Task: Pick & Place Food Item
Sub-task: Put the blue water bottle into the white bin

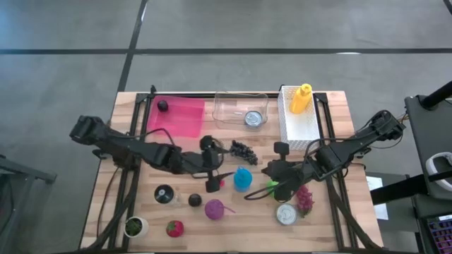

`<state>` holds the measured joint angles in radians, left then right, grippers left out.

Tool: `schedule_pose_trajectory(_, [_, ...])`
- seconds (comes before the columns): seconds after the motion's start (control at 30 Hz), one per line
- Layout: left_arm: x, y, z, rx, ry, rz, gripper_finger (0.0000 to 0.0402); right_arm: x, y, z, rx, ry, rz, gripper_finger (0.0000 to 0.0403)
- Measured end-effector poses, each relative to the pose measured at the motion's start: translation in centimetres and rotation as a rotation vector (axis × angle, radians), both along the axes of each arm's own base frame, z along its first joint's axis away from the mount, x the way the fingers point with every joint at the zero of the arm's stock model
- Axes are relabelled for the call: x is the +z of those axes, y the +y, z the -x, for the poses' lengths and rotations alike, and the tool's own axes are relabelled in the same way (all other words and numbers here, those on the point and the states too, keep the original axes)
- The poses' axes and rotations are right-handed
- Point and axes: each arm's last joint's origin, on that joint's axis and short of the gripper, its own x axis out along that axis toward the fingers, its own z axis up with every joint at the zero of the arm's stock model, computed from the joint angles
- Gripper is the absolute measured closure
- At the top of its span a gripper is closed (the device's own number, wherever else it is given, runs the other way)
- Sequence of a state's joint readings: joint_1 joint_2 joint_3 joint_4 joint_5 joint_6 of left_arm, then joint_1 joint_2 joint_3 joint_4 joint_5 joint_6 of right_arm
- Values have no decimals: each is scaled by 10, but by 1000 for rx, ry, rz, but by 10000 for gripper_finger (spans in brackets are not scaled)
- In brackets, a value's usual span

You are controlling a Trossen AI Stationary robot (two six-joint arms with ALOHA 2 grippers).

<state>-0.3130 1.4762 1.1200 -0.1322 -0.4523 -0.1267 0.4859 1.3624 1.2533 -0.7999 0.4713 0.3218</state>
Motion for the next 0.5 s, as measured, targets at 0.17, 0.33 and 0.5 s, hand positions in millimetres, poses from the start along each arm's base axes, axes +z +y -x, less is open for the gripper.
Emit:
schedule_pose_trajectory(0.17, [-1,-4,22,-30,-7,4,24,0,0,0,0,-4,-2,394])
schedule_pose_trajectory(0.33, [-3,-6,37,-45,-11,19,21,0,0,0,0,-7,-3,394])
schedule_pose_trajectory(0.5, [-3,-9,40,-55,-13,28,24,1,1,-1,1,-14,-8,394])
